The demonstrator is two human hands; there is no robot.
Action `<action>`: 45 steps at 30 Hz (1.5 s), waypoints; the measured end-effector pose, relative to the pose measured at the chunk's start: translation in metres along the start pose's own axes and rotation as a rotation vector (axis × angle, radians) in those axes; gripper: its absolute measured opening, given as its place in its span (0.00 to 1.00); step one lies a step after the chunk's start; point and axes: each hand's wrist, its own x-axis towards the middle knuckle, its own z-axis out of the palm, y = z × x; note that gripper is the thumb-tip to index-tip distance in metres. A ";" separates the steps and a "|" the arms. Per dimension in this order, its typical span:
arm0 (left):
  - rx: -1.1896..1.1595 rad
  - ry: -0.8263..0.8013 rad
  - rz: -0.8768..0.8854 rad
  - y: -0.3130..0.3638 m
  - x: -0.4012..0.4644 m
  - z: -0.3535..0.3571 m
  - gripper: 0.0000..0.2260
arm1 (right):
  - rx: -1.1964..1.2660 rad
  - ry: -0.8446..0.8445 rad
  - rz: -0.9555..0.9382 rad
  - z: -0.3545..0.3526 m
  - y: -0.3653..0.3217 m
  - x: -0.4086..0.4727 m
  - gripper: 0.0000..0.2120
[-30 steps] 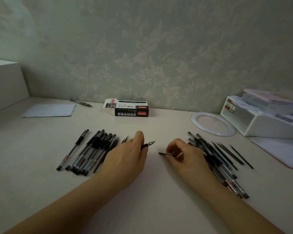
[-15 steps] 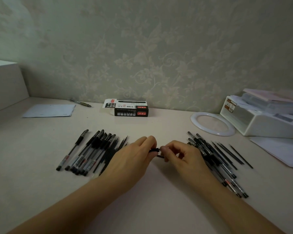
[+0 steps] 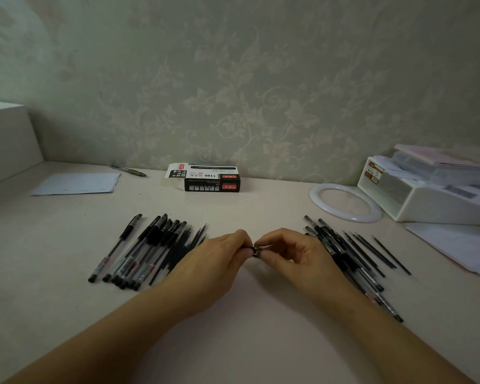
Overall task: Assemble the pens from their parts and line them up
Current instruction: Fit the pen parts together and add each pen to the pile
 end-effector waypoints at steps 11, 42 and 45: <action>0.040 0.056 0.015 0.002 -0.001 0.004 0.06 | -0.033 0.048 -0.007 0.003 0.002 0.001 0.04; 0.076 0.081 0.029 0.004 -0.001 0.004 0.07 | 0.194 0.154 0.114 0.002 0.000 0.005 0.01; 0.076 0.082 0.025 0.005 -0.001 0.001 0.10 | 0.247 0.238 0.158 -0.001 0.001 0.006 0.02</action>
